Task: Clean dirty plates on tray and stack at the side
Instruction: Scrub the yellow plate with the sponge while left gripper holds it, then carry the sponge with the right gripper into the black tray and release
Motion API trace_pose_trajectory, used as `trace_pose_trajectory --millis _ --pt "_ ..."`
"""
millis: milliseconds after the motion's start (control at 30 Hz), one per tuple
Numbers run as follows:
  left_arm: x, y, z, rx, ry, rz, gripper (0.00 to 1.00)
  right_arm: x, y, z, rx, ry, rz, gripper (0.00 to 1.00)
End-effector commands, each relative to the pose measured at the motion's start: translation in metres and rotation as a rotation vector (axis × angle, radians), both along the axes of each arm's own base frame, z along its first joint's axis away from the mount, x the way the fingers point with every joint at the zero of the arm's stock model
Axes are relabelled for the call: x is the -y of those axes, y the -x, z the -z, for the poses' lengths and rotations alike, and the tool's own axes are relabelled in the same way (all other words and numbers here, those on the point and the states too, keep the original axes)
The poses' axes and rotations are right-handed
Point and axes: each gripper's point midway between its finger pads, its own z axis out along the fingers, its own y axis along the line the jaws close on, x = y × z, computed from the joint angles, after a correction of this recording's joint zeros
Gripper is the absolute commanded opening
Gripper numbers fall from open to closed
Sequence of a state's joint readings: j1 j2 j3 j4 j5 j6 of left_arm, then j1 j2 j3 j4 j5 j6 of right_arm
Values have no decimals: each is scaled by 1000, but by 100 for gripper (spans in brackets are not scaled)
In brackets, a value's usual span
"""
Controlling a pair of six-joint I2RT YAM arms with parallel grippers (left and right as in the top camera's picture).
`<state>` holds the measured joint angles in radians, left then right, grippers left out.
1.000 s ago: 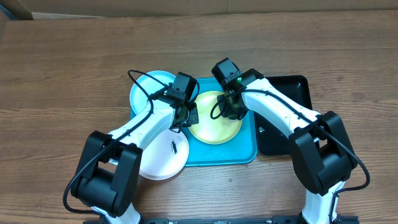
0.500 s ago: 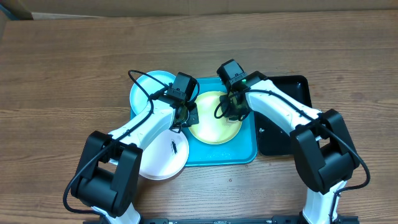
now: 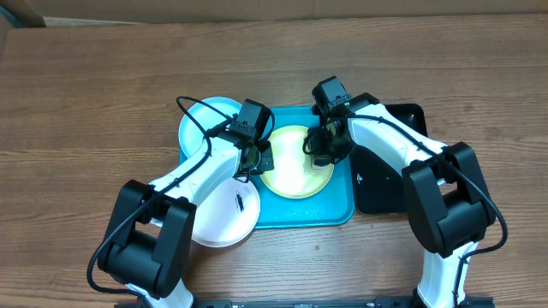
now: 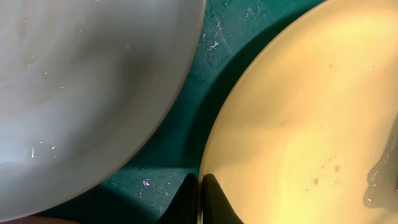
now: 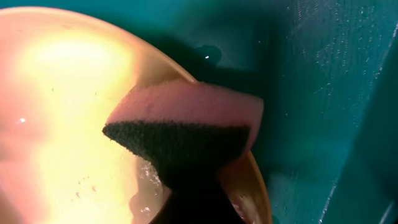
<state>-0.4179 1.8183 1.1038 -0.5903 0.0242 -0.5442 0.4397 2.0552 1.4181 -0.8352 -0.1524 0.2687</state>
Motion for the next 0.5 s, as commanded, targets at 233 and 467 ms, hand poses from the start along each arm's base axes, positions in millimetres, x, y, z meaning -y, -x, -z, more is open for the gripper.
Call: trace_pose_trajectory --millis 233,467 --pt "-1 4 9 -24 -12 15 4 -32 34 23 -198 -181 -18 4" --pt "-1 4 9 -24 -12 15 4 -62 44 15 -211 -280 -78 4"
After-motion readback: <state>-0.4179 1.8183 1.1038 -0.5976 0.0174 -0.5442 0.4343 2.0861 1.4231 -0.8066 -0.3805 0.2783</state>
